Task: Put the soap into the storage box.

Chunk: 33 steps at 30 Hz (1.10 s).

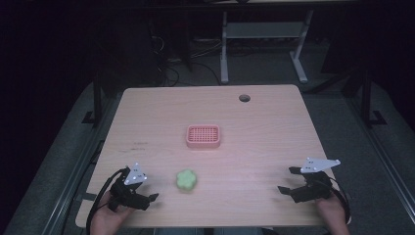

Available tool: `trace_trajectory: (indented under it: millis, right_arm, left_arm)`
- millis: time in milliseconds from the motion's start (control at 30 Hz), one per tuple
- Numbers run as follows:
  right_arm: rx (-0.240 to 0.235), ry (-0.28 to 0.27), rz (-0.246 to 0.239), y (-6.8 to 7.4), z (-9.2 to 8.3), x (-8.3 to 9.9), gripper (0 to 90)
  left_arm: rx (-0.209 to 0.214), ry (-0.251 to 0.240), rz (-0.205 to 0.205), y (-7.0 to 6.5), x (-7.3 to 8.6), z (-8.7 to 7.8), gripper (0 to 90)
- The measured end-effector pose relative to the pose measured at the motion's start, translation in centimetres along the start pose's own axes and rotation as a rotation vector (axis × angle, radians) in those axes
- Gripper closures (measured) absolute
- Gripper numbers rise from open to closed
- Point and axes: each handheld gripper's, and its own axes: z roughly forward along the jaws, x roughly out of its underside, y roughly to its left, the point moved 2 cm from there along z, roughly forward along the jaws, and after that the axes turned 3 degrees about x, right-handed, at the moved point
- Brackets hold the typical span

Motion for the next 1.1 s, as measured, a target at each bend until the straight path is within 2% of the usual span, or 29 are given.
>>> trace_trajectory:
  millis: [200,300,500,600,900,1100]
  right_arm:
    - [-0.011,0.001,-0.013,0.3,0.1,-0.3,13.8]
    - [-0.004,-0.003,-0.009,0.5,0.0,-0.2,13.8]
    - [-0.004,-0.015,-0.011,0.4,-0.3,-0.1,13.8]
    - [-0.003,-0.016,-0.006,0.4,-0.4,-0.1,13.8]
    - [-0.011,-0.014,-0.007,0.3,-0.1,-0.4,13.7]
    - [-0.010,-0.010,-0.011,0.5,-0.1,-0.4,13.8]
  left_arm:
    - [-0.001,0.006,-0.027,0.1,0.3,-0.2,15.6]
    - [0.012,0.003,-0.034,0.1,0.3,-0.2,15.6]
    - [0.009,0.020,-0.005,-0.6,-0.5,-0.3,15.6]
    - [0.021,0.016,0.011,-1.1,-0.8,-0.3,15.6]
    - [0.050,0.026,0.007,-1.3,-1.4,-0.1,15.6]
    - [0.051,0.031,0.027,-1.8,-2.9,-0.4,15.6]
